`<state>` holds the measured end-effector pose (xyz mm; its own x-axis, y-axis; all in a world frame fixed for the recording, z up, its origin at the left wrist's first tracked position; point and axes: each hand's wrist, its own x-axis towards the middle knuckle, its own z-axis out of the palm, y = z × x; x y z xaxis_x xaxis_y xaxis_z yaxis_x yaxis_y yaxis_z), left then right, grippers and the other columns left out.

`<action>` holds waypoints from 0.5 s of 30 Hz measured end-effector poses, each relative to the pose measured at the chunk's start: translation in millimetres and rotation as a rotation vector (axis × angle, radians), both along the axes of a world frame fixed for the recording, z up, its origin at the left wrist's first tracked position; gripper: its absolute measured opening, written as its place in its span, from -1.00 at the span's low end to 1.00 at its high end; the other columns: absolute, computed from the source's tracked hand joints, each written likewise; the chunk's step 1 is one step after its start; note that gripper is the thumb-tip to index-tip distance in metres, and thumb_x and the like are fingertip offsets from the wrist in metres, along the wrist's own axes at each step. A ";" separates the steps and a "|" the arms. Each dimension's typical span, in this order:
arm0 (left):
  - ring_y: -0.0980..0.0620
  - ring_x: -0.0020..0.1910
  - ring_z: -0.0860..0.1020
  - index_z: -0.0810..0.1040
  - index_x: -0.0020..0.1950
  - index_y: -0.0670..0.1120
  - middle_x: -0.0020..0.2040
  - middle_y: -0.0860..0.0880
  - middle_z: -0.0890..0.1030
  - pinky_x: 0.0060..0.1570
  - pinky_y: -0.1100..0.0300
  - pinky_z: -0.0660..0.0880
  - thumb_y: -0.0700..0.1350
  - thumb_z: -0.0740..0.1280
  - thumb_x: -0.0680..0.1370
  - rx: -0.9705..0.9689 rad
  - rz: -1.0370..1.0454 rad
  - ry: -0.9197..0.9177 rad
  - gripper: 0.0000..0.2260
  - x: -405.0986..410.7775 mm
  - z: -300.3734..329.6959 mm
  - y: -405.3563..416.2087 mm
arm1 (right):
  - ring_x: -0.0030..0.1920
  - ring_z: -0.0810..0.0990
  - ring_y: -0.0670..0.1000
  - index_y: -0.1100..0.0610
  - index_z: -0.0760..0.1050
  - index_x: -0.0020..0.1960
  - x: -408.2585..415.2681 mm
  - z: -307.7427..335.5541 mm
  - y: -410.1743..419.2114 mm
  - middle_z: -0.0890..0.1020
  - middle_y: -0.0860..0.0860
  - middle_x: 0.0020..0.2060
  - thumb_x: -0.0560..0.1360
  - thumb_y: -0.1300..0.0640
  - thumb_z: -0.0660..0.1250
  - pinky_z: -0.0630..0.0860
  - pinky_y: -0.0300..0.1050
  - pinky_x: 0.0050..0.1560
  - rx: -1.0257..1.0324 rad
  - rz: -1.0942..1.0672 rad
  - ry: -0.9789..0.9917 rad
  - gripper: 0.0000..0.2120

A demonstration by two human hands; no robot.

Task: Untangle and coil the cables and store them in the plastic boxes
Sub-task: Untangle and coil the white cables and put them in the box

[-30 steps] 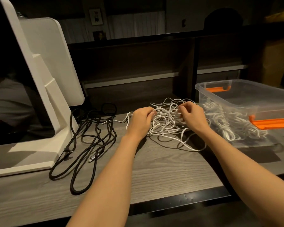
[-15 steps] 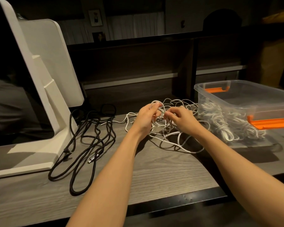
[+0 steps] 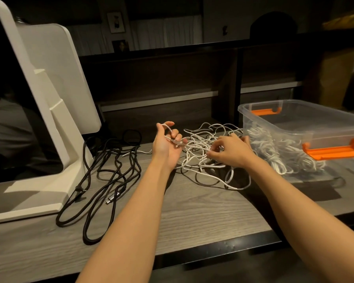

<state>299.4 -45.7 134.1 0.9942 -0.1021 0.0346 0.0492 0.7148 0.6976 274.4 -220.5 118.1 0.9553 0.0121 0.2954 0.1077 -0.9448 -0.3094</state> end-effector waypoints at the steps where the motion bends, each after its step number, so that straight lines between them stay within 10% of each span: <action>1: 0.13 -0.45 0.26 0.51 0.00 -0.10 -0.40 0.02 0.31 -0.32 0.25 0.27 0.13 -0.03 0.69 0.020 0.018 -0.002 -0.57 1.2 -0.4 -0.5 | 0.33 0.31 0.04 -0.11 0.52 -0.09 -0.3 0.2 0.4 0.58 -0.06 0.09 0.51 -0.19 0.23 0.02 0.18 0.38 -0.014 -0.013 0.001 -0.81; 15: 0.11 -0.46 0.22 0.33 -0.18 -0.08 -0.39 0.01 0.30 -0.36 0.24 0.20 0.13 -0.02 0.69 0.069 -0.085 0.040 -0.62 1.3 -2.9 3.5 | 0.34 0.18 -0.01 -0.09 0.65 -0.04 -0.4 1.5 -5.2 0.46 -0.19 0.22 0.59 -0.12 0.16 -0.04 0.11 0.38 0.121 0.113 -0.065 -0.71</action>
<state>300.7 -42.2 131.2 0.9824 -0.1864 -0.0152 0.1362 0.6576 0.7410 274.0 -225.6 119.6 0.9287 0.0795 0.3621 0.2349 -0.8819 -0.4088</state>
